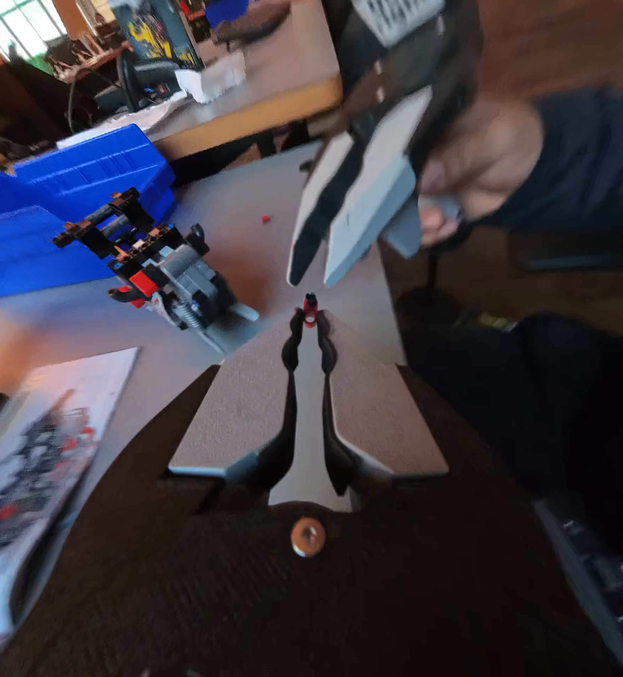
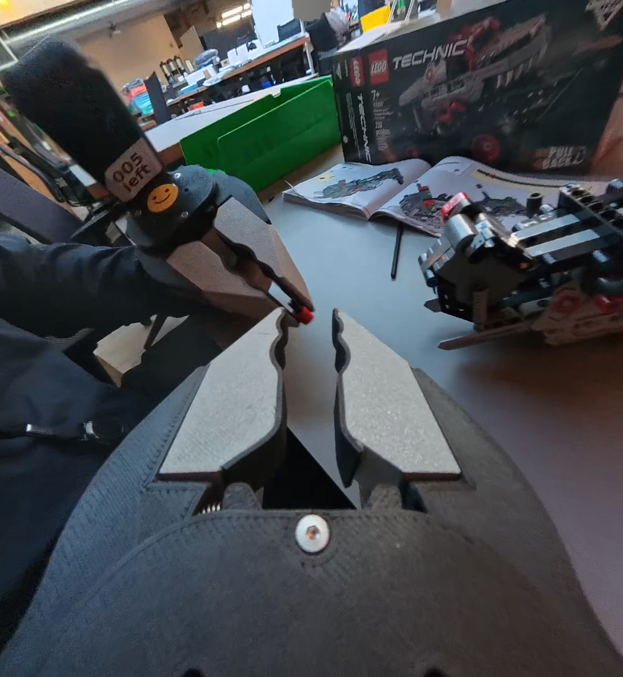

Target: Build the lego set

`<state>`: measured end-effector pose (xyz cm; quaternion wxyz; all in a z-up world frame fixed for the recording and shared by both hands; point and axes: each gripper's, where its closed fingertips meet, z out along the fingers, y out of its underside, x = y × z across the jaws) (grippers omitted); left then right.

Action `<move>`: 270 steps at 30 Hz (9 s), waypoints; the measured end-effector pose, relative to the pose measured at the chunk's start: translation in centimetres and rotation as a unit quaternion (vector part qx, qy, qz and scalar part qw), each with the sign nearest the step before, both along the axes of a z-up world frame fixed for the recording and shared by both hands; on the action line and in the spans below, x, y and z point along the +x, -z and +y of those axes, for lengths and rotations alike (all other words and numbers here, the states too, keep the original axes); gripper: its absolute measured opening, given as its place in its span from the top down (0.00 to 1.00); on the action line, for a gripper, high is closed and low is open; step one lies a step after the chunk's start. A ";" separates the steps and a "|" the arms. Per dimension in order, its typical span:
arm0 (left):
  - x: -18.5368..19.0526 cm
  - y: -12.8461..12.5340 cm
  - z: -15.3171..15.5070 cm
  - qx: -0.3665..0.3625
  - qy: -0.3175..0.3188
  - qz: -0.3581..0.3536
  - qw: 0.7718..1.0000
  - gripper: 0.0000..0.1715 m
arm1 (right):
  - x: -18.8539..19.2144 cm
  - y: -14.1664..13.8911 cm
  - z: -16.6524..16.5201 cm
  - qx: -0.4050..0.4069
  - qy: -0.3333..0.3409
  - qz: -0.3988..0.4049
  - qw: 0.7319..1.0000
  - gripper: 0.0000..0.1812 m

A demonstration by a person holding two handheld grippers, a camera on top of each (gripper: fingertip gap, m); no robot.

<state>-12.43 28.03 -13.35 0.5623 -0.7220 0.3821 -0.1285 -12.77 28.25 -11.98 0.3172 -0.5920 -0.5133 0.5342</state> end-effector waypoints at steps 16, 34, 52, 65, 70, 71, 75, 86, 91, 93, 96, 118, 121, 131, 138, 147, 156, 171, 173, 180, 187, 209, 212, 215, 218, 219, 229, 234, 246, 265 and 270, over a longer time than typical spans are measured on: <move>3.1 -6.1 -3.2 -0.295 0.166 -0.493 0.801 0.98 | 3.5 -4.9 -3.7 0.099 -0.082 0.120 0.984 0.94; 3.6 -5.0 -0.7 -0.348 0.086 -0.610 0.707 0.97 | 2.5 -3.7 -1.1 0.347 0.133 0.044 0.927 0.93; 1.0 -4.2 0.9 -0.313 0.024 -0.486 0.815 0.88 | 3.0 -2.4 3.4 0.213 0.119 0.031 0.969 0.94; -4.9 -2.0 8.9 -0.209 -0.013 -0.067 0.975 0.72 | 1.2 -1.5 7.9 0.408 0.059 0.028 0.910 0.94; -3.5 -3.0 8.7 -0.187 0.044 -0.045 0.980 0.76 | 0.2 -1.2 8.5 0.485 0.054 0.026 0.873 0.94; -3.0 -3.3 8.5 -0.169 0.053 -0.023 0.984 0.77 | 0.1 -1.3 8.4 0.493 0.053 0.030 0.868 0.94; -0.9 -3.5 7.9 -0.143 0.068 0.038 0.987 0.86 | 0.4 -2.6 7.5 0.470 0.058 0.066 0.878 0.94; 3.2 -7.3 4.8 -0.295 0.166 -0.178 0.924 0.97 | 1.7 -6.3 4.2 0.521 0.045 0.117 0.844 0.94; 3.4 -7.3 4.5 -0.288 0.170 -0.182 0.925 0.98 | 2.4 -6.2 4.1 0.469 0.061 0.104 0.875 0.94; 3.4 -7.2 4.4 -0.264 0.175 -0.171 0.933 0.98 | 3.2 -6.4 4.0 0.358 0.051 0.119 0.925 1.00; 3.3 -6.0 4.6 -0.239 0.163 -0.123 0.949 0.98 | 3.9 -6.8 4.5 0.109 0.029 0.146 0.983 0.92; 3.8 -7.9 4.2 -0.022 0.175 -0.066 0.982 0.97 | 2.9 -6.6 3.9 -0.330 -0.086 0.167 0.925 0.92; 4.0 -7.5 4.0 -0.013 0.180 -0.049 0.982 0.97 | 2.8 -6.9 3.7 -0.342 -0.093 0.173 0.919 0.94; 3.8 -7.2 4.6 -0.005 0.140 -0.039 0.989 0.96 | 2.3 -6.3 4.4 -0.344 -0.060 0.166 0.922 0.99; 2.5 -6.5 5.9 -0.026 0.095 -0.022 0.995 1.00 | 1.2 -5.6 5.4 -0.344 -0.033 0.161 0.925 0.98; -2.6 -4.9 5.8 -0.055 0.005 -0.027 0.998 0.95 | 2.8 -1.9 9.3 -0.130 0.058 0.043 0.989 1.00; -0.4 3.1 -1.0 -0.202 -0.017 0.004 0.979 0.84 | 3.2 6.0 1.1 0.069 -0.003 -0.137 0.988 0.89; -1.7 6.2 -0.6 -0.226 -0.067 0.055 0.970 0.86 | -0.1 5.9 0.4 0.137 0.012 -0.147 0.979 0.97; -2.3 6.0 -0.9 -0.206 -0.071 0.071 0.973 0.82 | 0.1 5.6 0.4 0.112 0.013 -0.151 0.982 0.98; -4.0 6.0 -2.5 -0.205 -0.087 0.076 0.972 0.82 | -1.8 5.2 -1.7 0.129 0.012 -0.163 0.978 0.93; -6.4 5.2 -2.9 -0.156 -0.086 0.088 0.980 0.83 | -3.4 7.6 -1.4 0.218 0.010 -0.214 0.952 0.98; -1.0 -0.2 -4.2 -0.001 0.152 0.109 0.982 0.98 | -1.3 0.4 -5.2 -0.242 -0.235 -0.052 0.940 0.98; -1.6 1.0 -3.3 -0.097 0.117 0.092 0.984 0.98 | -1.2 1.5 -3.6 -0.154 -0.174 -0.072 0.970 0.95; -1.8 1.4 -3.1 -0.156 0.106 0.083 0.979 0.98 | -0.8 1.5 -2.8 -0.024 -0.126 -0.083 0.988 0.96; -1.4 1.5 -3.2 -0.202 0.112 0.089 0.969 0.98 | -0.9 1.2 -3.0 0.059 -0.110 -0.094 0.988 0.96; -1.2 1.5 -3.2 -0.210 0.115 0.094 0.966 0.98 | -1.0 1.3 -3.2 0.078 -0.112 -0.102 0.985 0.96; -0.6 1.8 -3.1 -0.248 0.138 0.130 0.950 0.99 | -1.1 2.3 -3.3 0.102 -0.109 -0.127 0.981 0.98; -1.0 0.5 -1.9 -0.229 0.109 0.079 0.964 0.93 | -0.9 0.8 -1.5 -0.018 -0.061 -0.049 0.997 0.98; -3.6 -5.0 7.7 -0.054 0.070 0.101 0.991 0.76 | 2.0 -1.8 7.9 -0.279 0.073 0.139 0.947 0.99; -2.1 -0.4 9.3 -0.176 0.185 0.092 0.963 0.85 | -0.5 -0.6 9.3 -0.261 0.110 0.104 0.953 0.99; -2.5 -0.5 9.3 -0.180 0.172 0.002 0.968 0.84 | -1.1 -0.6 9.0 -0.220 0.136 0.101 0.961 0.98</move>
